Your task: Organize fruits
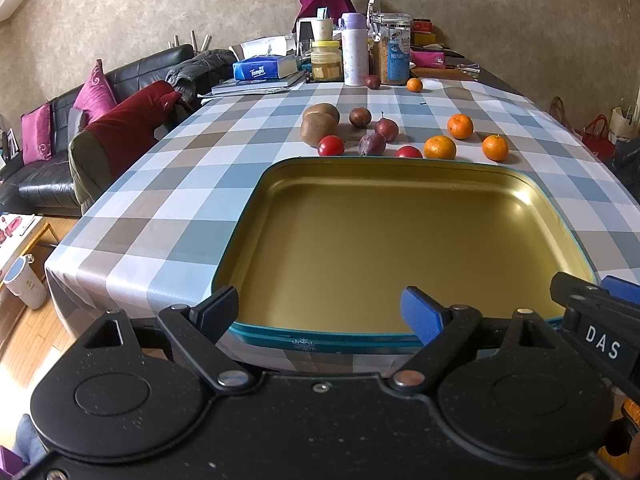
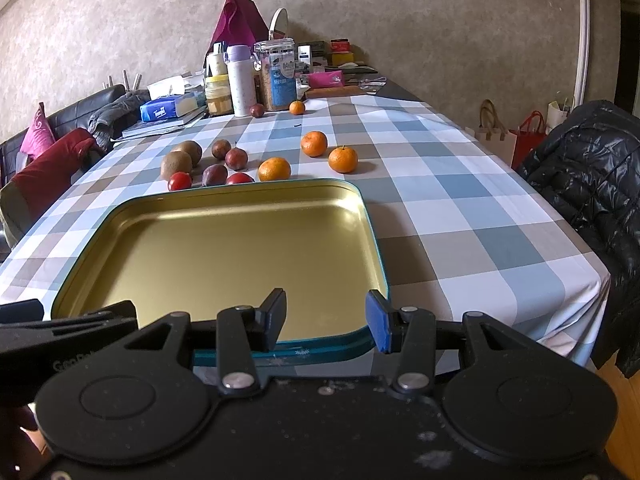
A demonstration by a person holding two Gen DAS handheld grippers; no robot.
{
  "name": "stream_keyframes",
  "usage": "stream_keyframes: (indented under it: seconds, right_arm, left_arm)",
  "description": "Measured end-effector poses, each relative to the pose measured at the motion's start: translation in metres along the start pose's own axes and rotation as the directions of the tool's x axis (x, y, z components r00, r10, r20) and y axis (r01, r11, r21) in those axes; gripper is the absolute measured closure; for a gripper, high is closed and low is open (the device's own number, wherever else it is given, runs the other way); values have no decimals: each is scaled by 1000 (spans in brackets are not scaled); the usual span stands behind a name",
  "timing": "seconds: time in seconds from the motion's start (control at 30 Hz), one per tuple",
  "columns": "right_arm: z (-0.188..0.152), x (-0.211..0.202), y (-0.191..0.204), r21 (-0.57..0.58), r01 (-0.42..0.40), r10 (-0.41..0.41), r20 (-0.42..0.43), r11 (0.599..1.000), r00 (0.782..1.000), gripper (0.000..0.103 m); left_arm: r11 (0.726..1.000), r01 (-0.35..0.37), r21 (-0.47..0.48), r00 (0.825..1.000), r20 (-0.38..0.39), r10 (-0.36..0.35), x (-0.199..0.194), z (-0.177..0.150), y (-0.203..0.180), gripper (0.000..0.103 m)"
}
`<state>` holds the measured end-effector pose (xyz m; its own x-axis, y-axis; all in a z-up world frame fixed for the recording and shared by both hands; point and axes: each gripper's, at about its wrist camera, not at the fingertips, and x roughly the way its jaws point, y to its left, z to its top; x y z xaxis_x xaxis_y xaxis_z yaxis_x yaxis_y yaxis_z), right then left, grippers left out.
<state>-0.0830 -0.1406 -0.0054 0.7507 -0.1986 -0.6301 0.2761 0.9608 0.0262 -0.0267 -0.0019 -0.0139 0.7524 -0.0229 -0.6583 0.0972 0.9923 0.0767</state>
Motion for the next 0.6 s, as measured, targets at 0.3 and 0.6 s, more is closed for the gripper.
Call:
stream_keyframes:
  seconds: [0.3, 0.6]
  right_arm:
    - [0, 1, 0, 0, -2, 2, -7, 1000, 1000, 57]
    - [0, 3, 0, -1, -3, 3, -22, 1000, 1000, 57]
  left_arm:
    - [1000, -1, 0, 1000, -1, 1, 0, 1, 0, 15]
    - [1000, -1, 0, 1000, -1, 1, 0, 1, 0, 15]
